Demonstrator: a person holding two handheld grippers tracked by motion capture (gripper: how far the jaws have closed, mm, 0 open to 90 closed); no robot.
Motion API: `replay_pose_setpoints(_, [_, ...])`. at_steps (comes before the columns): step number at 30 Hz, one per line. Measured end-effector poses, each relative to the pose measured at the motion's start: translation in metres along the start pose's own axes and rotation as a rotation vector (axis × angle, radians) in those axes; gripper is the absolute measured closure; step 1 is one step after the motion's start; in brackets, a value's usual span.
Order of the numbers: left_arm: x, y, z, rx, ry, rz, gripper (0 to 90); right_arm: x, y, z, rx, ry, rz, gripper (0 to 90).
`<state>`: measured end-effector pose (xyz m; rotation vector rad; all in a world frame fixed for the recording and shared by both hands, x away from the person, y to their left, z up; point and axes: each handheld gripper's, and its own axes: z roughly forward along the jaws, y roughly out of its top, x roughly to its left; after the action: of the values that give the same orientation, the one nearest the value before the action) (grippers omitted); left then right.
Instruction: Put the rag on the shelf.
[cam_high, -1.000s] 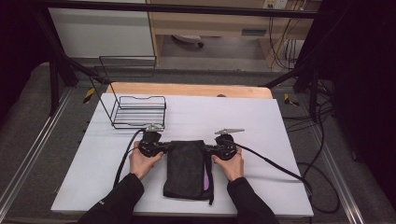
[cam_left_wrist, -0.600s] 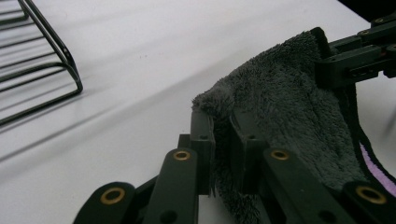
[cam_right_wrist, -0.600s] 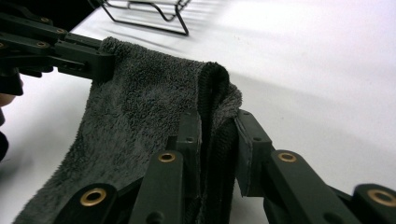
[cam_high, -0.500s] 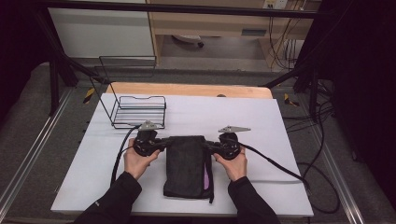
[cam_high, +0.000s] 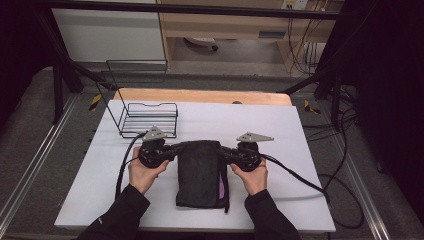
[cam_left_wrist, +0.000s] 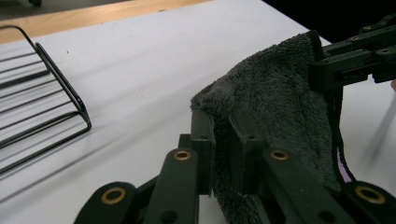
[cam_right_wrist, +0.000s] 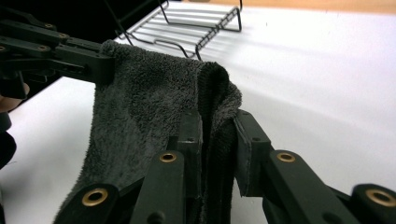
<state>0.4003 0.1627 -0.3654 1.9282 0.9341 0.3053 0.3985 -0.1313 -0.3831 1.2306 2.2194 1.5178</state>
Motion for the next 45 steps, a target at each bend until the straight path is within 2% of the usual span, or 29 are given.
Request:
replay_pose_setpoints(10, [-0.010, 0.008, -0.020, -0.053, -0.006, 0.023, 81.1, 0.015, 0.009, -0.012, -0.048, -0.018, -0.048, 76.1])
replay_pose_setpoints(21, [-0.012, 0.018, -0.042, -0.133, 0.008, 0.033, 81.3, 0.029, 0.027, -0.023, -0.128, -0.024, -0.090, 76.5])
replay_pose_setpoints(30, [-0.001, 0.025, -0.063, -0.202, 0.027, 0.017, 81.4, 0.046, 0.042, -0.018, -0.185, -0.026, -0.137, 76.9])
replay_pose_setpoints(37, [0.007, 0.031, -0.078, -0.256, 0.057, 0.021, 81.6, 0.061, 0.059, -0.009, -0.229, -0.021, -0.171, 77.2])
replay_pose_setpoints(45, [0.018, 0.036, -0.093, -0.301, 0.080, 0.018, 81.8, 0.071, 0.073, 0.000, -0.263, -0.020, -0.195, 77.2])
